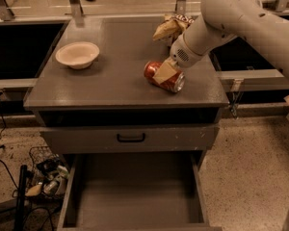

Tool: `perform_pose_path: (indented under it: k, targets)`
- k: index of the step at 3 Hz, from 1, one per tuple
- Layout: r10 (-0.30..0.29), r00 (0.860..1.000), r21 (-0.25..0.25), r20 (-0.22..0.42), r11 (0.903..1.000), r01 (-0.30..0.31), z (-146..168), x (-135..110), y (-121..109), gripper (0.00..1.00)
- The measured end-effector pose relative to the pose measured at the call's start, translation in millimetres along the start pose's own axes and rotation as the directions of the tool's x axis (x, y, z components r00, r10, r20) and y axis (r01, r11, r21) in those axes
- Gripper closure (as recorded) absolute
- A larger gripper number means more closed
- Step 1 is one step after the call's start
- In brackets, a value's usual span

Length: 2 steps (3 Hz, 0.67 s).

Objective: Pick coke can from middle drawer and place on counter

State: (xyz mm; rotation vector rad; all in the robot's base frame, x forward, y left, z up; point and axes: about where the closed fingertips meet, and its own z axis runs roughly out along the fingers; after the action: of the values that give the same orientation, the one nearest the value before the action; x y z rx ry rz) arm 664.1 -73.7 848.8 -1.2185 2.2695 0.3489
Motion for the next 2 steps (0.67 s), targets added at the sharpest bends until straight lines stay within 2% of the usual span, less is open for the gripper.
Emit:
perform_pose_path:
  k: [1,2]
  targets:
    - [0.000,1.000,0.000,0.000,1.0000,0.000,0.1,0.0,0.0,0.15]
    - [0.000,1.000,0.000,0.000,1.0000,0.000,0.1,0.0,0.1,0.00]
